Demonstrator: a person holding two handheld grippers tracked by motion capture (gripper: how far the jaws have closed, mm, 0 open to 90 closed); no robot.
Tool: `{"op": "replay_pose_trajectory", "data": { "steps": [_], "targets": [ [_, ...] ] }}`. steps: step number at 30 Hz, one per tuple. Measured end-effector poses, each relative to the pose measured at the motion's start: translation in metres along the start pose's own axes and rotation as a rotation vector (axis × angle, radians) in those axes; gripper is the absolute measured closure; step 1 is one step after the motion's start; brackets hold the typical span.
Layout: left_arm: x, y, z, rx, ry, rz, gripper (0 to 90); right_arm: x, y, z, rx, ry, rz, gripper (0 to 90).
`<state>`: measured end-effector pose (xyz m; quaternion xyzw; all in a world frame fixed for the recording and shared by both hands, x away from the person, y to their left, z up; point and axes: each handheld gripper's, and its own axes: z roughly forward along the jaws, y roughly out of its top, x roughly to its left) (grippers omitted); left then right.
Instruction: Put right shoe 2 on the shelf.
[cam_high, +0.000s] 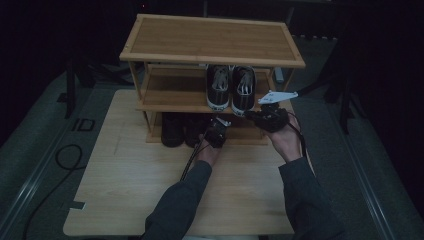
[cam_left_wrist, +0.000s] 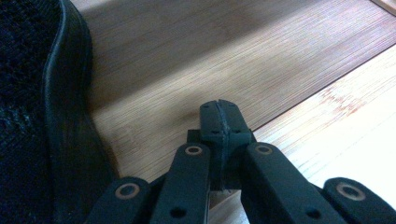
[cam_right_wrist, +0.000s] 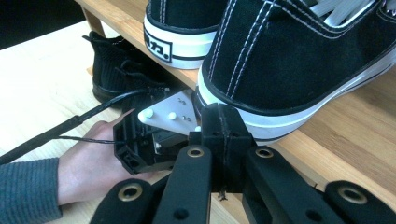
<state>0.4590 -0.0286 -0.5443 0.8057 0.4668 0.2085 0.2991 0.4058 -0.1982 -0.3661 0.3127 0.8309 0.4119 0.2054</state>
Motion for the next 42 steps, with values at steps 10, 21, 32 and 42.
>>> {"op": "replay_pose_trajectory", "data": {
  "steps": [10, 21, 32, 42],
  "targets": [
    [-0.002, 0.000, 0.001, -0.017, -0.007, -0.018, 90.0, 0.004, 0.007, 0.007, 0.013, -0.012, -0.029, 90.0],
    [0.000, 0.000, 0.000, 0.001, 0.002, 0.002, 90.0, 0.004, 0.010, 0.011, 0.021, -0.014, -0.038, 90.0],
    [0.000, 0.000, 0.000, -0.006, 0.003, 0.003, 90.0, 0.006, 0.010, 0.012, 0.019, -0.030, -0.046, 90.0],
    [0.000, 0.000, 0.000, -0.006, 0.003, 0.004, 90.0, 0.006, 0.010, 0.013, 0.017, -0.041, -0.051, 90.0]
  ]
}}
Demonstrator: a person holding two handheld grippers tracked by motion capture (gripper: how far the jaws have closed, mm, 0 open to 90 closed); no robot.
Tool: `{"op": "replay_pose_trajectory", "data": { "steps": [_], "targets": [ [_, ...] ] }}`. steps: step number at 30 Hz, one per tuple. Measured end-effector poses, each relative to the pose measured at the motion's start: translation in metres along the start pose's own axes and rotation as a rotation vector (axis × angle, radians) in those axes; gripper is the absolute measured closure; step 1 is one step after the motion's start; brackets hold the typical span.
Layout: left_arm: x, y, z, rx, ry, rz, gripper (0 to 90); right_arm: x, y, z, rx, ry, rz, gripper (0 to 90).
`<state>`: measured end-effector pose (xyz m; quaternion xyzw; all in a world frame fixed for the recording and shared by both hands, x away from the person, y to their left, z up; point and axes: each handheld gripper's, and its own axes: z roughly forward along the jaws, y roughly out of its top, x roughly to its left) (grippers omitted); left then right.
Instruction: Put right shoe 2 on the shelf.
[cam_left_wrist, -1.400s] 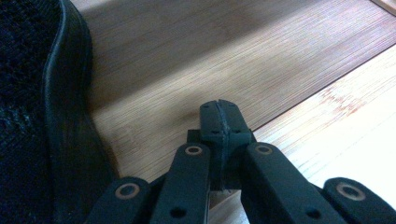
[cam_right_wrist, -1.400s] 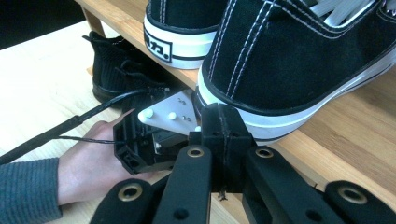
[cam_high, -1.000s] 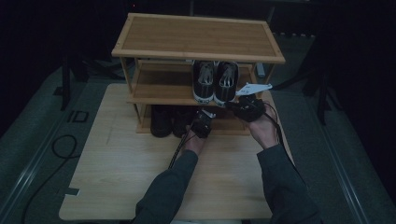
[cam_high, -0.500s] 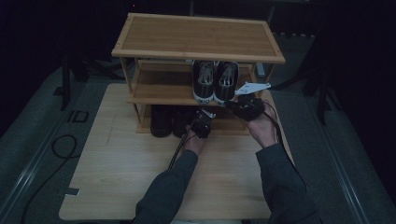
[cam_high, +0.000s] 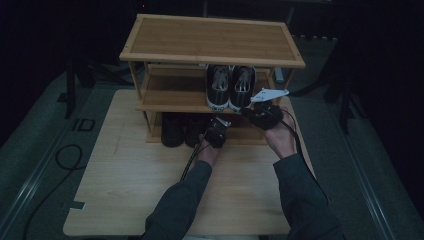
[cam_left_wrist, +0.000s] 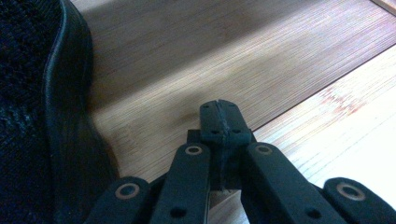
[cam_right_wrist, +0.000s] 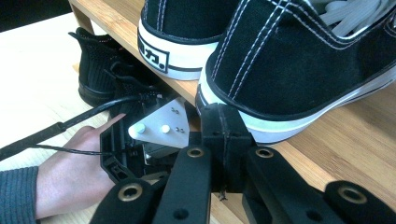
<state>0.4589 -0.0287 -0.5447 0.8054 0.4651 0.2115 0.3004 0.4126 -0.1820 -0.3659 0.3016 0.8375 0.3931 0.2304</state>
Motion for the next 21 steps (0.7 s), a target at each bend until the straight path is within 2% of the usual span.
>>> {"op": "replay_pose_trajectory", "data": {
  "steps": [5, 6, 9, 14, 15, 16, 17, 18, 19, 20, 21],
  "targets": [
    [0.000, 0.000, 0.000, -0.002, -0.002, -0.005, 90.0, 0.002, -0.001, 0.000, -0.004, -0.014, -0.007, 90.0],
    [-0.001, 0.000, 0.001, -0.016, -0.011, -0.024, 90.0, 0.002, -0.002, -0.001, -0.007, -0.019, -0.005, 90.0],
    [0.001, 0.000, 0.000, 0.005, -0.002, 0.004, 90.0, 0.000, -0.004, -0.009, -0.033, 0.006, 0.012, 90.0],
    [0.000, 0.000, 0.000, -0.002, -0.002, 0.002, 90.0, -0.003, -0.012, -0.019, -0.005, -0.003, 0.008, 90.0],
    [0.000, 0.000, -0.001, 0.000, 0.037, 0.010, 90.0, -0.005, -0.014, -0.020, 0.000, 0.001, 0.013, 89.4],
    [0.002, 0.000, -0.005, 0.029, 0.090, 0.036, 90.0, -0.006, -0.017, -0.021, 0.002, -0.001, 0.016, 89.2],
    [0.005, 0.001, -0.005, 0.053, 0.049, 0.065, 90.0, -0.007, -0.019, -0.021, 0.008, 0.001, 0.022, 88.7],
    [0.003, 0.000, -0.002, 0.028, 0.003, 0.035, 90.0, -0.008, -0.022, -0.021, 0.015, 0.003, 0.027, 88.5],
    [-0.001, 0.000, 0.001, -0.011, -0.019, -0.010, 90.0, -0.010, -0.025, -0.021, 0.023, 0.001, 0.029, 88.4],
    [-0.002, 0.000, 0.002, -0.022, -0.023, -0.023, 90.0, -0.010, -0.028, -0.020, 0.031, -0.001, 0.034, 88.1],
    [-0.001, 0.000, 0.001, -0.011, -0.016, -0.007, 90.0, -0.011, -0.030, -0.019, 0.037, 0.005, 0.040, 87.9]
  ]
}}
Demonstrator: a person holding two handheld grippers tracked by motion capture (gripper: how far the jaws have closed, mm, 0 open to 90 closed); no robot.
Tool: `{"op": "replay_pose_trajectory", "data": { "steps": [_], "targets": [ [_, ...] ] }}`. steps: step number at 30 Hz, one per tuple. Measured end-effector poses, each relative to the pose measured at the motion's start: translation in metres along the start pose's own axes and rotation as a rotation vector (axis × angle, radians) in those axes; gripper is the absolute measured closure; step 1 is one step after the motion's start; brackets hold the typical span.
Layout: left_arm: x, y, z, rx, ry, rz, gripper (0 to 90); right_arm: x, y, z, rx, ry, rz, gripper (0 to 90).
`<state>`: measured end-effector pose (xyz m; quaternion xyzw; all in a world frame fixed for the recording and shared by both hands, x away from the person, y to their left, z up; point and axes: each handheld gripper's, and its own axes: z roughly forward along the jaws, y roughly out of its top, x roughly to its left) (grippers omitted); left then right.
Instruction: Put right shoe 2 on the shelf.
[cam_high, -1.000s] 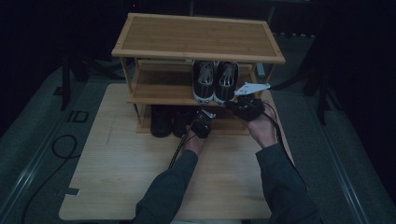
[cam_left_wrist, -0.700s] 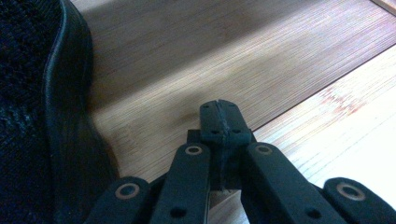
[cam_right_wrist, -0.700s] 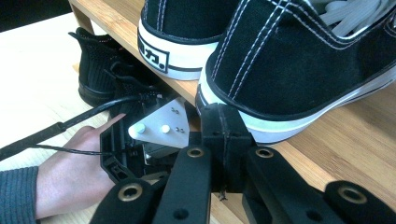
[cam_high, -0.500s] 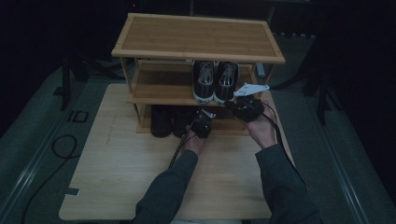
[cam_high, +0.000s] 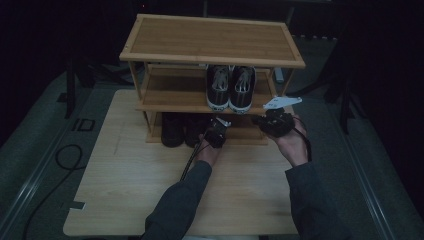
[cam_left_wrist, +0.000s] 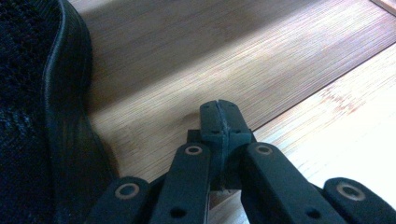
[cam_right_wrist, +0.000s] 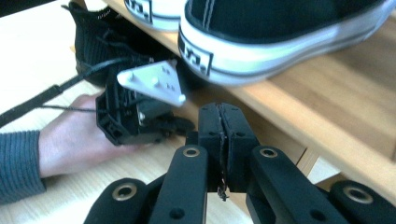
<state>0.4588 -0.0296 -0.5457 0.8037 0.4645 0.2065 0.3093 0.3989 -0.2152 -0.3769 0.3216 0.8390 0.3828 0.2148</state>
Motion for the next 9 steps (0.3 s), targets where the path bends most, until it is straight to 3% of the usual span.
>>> {"op": "replay_pose_trajectory", "data": {
  "steps": [1, 2, 4, 9],
  "targets": [
    [0.001, 0.000, -0.001, 0.011, 0.010, 0.016, 90.0, -0.001, -0.002, 0.001, 0.003, -0.001, 0.003, 87.8],
    [0.001, 0.000, 0.000, 0.008, -0.010, 0.012, 90.0, -0.002, -0.005, 0.002, 0.007, 0.000, 0.011, 87.8],
    [0.000, 0.000, 0.000, -0.004, -0.006, -0.002, 90.0, -0.002, -0.008, 0.004, 0.020, 0.000, 0.020, 87.5],
    [0.000, 0.000, 0.000, 0.000, -0.003, 0.006, 90.0, -0.004, -0.013, 0.009, 0.033, 0.005, 0.023, 87.0]
  ]
}}
